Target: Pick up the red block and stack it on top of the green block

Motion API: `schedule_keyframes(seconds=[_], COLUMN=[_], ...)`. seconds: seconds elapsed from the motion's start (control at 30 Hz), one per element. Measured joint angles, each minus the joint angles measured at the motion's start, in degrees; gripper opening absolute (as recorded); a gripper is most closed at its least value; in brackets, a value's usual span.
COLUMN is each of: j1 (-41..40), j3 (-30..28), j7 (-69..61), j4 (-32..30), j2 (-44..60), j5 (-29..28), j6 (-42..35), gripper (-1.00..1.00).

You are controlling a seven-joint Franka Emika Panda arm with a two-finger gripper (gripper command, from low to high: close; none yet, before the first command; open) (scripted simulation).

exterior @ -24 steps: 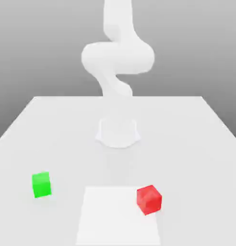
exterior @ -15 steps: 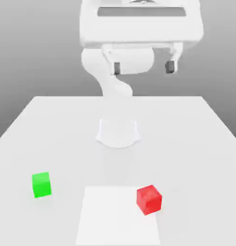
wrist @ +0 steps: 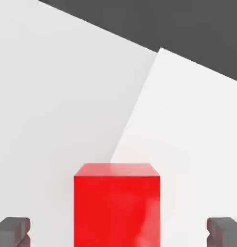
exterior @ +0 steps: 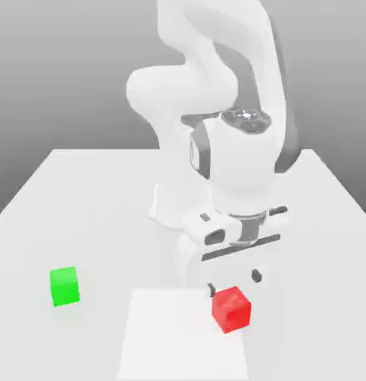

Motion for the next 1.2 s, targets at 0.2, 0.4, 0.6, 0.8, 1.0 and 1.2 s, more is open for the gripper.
schedule_keyframes(seconds=[0.2,0.4,0.6,0.8,1.0,1.2], j1=[0.2,0.0,-7.2,-21.4,-29.6,-30.3], j3=[-0.3,0.0,-2.8,-11.1,-19.8,-17.9], j7=[0.2,0.0,-3.3,-10.9,-18.2,-25.9], j4=[0.6,-0.1,-1.4,-2.1,-2.5,-2.1], j2=[4.1,-0.3,-9.6,-13.7,-14.8,-4.0], j5=[-0.3,0.0,-0.1,-2.2,-2.8,7.3], j6=[3.5,-0.3,-8.1,-11.4,-12.1,-2.3], gripper=[-1.0,-1.0,-1.0,-1.0,-1.0,1.0])
